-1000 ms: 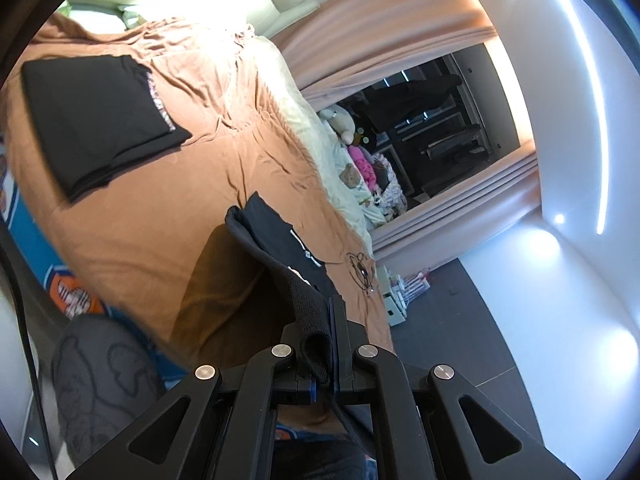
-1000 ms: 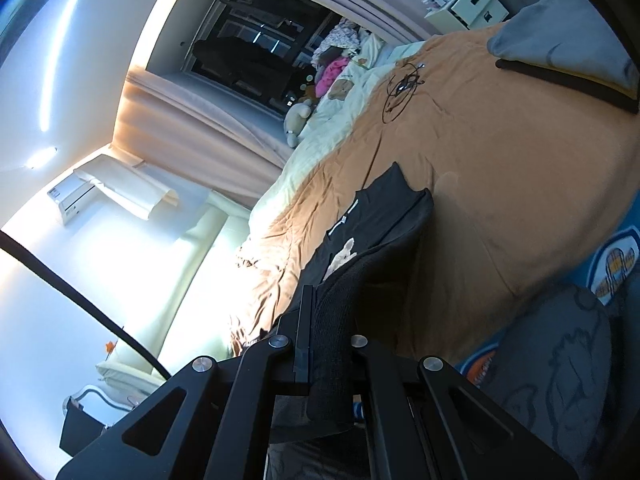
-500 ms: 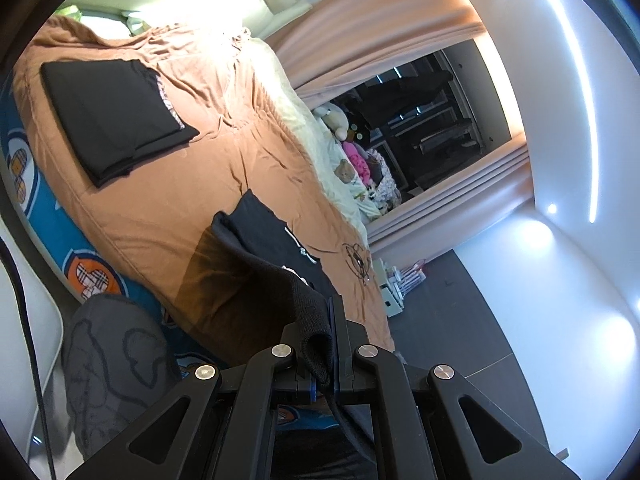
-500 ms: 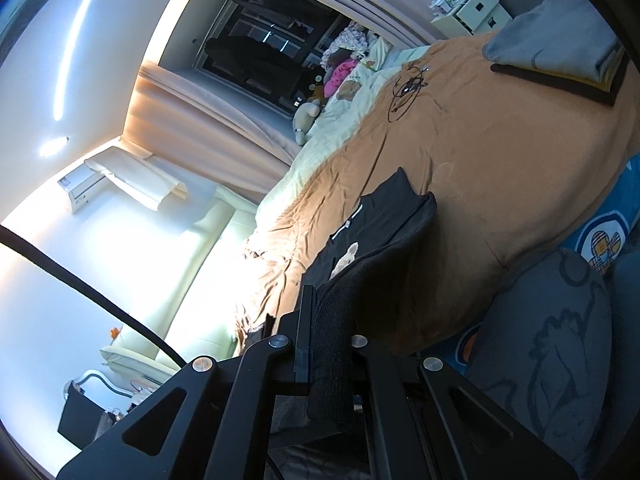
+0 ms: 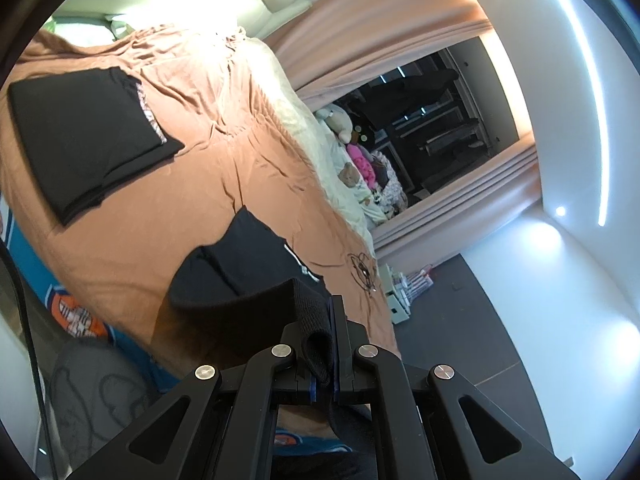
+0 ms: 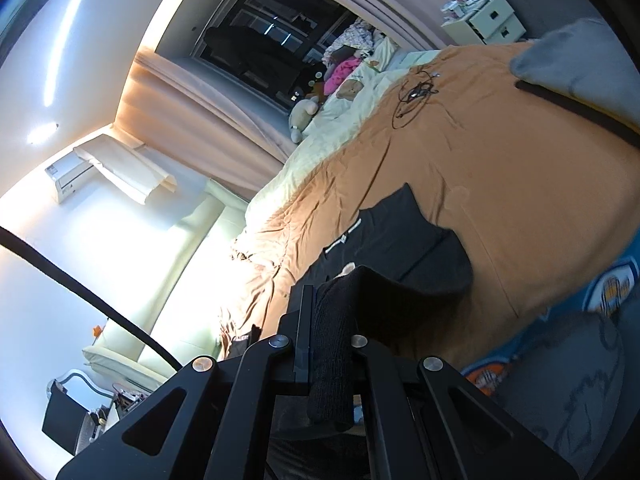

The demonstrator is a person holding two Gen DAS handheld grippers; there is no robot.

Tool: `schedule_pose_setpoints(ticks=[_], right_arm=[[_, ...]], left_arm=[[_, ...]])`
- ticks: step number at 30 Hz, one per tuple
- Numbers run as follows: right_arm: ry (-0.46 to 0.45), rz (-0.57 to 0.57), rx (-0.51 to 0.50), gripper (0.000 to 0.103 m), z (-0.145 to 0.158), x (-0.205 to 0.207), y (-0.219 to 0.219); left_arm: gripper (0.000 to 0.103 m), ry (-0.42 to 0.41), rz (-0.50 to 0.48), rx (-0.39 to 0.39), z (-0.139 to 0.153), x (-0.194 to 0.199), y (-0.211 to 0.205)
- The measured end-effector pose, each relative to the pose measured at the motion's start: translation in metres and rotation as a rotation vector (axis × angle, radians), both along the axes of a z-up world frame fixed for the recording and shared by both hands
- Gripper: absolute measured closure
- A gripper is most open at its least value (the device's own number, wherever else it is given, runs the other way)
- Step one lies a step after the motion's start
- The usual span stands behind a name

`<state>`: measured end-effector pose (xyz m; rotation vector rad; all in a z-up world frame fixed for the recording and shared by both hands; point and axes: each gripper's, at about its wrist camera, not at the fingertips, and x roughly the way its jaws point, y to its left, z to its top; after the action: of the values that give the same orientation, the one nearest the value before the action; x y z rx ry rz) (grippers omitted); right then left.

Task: Fold small clothes
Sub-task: 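Lift the hem with both grippers and carry it toward the collar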

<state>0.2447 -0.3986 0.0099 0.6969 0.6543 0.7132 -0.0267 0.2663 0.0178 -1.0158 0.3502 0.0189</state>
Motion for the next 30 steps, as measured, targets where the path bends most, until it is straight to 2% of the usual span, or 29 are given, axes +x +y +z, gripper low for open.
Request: schedule_pose_setpoints(ticks=[3, 8, 14, 20, 30], right_arm=[[0.0, 0.0, -0.017, 0.103, 0.007, 0.028, 0.013], [-0.006, -0.001, -0.058, 0.103, 0.012, 0.074, 0.039], [0.012, 0.001, -0.106, 0.103, 0.012, 0.125, 0.068], [0.061, 0.003, -0.161, 0.103, 0.0, 0.173, 0.102], [0.157, -0.027, -0.231, 0.103, -0.015, 0.243, 0.153]], left_arm=[[0.099, 0.005, 0.002, 0.023, 0.009, 0.022, 0.006], [0.099, 0.048, 0.016, 0.072, 0.02, 0.08, 0.021], [0.099, 0.108, 0.022, 0.124, 0.016, 0.149, 0.038], [0.099, 0.19, 0.019, 0.133, -0.009, 0.212, 0.055], [0.099, 0.345, 0.029, 0.102, -0.07, 0.303, 0.087]])
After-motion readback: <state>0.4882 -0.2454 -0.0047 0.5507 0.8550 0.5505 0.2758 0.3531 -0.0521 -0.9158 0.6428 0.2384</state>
